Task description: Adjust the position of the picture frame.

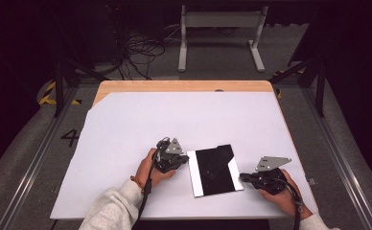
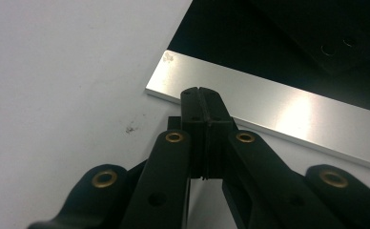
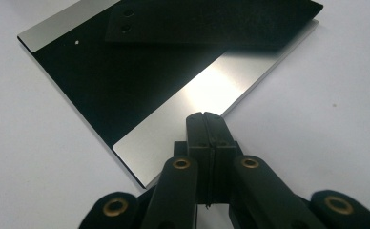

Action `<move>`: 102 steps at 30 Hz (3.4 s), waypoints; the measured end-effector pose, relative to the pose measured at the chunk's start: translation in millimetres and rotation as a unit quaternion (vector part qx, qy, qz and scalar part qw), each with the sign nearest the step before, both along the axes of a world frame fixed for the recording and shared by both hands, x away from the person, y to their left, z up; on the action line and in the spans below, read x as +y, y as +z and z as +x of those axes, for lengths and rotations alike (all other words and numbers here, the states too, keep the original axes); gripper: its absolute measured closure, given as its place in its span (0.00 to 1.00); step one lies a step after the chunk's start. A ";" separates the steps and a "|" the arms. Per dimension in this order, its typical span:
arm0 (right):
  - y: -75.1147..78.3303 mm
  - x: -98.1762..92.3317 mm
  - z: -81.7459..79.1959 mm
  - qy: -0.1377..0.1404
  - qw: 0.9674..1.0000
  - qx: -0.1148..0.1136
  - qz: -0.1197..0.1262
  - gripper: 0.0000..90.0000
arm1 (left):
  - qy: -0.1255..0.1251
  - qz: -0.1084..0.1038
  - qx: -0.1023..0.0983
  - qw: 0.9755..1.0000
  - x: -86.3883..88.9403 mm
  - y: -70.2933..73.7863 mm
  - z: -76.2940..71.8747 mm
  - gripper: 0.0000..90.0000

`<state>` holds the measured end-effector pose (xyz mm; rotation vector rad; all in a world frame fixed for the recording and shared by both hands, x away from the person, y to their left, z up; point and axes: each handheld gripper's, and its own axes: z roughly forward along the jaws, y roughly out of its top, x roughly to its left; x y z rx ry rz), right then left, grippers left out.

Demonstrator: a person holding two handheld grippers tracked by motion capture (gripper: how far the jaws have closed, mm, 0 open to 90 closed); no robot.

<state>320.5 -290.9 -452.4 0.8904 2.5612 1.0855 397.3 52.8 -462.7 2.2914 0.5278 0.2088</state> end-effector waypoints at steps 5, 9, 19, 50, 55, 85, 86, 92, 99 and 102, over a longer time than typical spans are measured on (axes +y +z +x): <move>-0.3 0.2 0.2 -0.004 1.000 0.003 0.004 1.00 | -0.002 -0.001 0.002 1.000 0.1 0.4 4.0 1.00; -0.9 -0.1 0.0 -0.006 1.000 0.005 0.009 1.00 | -0.003 0.007 -0.003 1.000 -0.8 1.5 4.8 1.00; -1.3 0.5 -0.7 -0.001 1.000 0.006 0.011 1.00 | 0.000 0.005 0.004 1.000 -0.2 2.3 13.4 1.00; -3.9 36.2 -10.6 0.055 0.998 0.004 0.016 1.00 | 0.018 -0.005 -0.008 1.000 11.1 5.9 25.5 0.98; -4.5 36.7 -10.6 0.058 0.998 0.000 0.016 1.00 | 0.001 -0.011 -0.016 1.000 21.4 18.1 8.2 0.99; -4.1 46.0 -14.8 0.065 0.998 -0.003 0.011 1.00 | -0.083 0.030 0.023 0.996 38.5 4.4 -92.7 0.99; -4.1 46.0 -14.8 0.065 0.998 -0.003 0.011 1.00 | -0.083 0.030 0.023 0.996 38.5 4.4 -92.7 0.99; -4.2 50.1 -16.8 0.072 0.997 -0.004 0.009 1.00 | -0.068 0.033 0.014 0.997 37.3 3.9 -93.3 1.00; -4.2 53.6 -17.0 0.074 0.997 -0.004 0.008 1.00 | -0.030 0.040 -0.008 0.999 36.8 3.3 -89.5 1.00; -4.3 54.4 -16.9 0.073 0.997 -0.005 0.007 1.00 | -0.027 0.040 -0.010 0.999 37.2 3.0 -89.0 1.00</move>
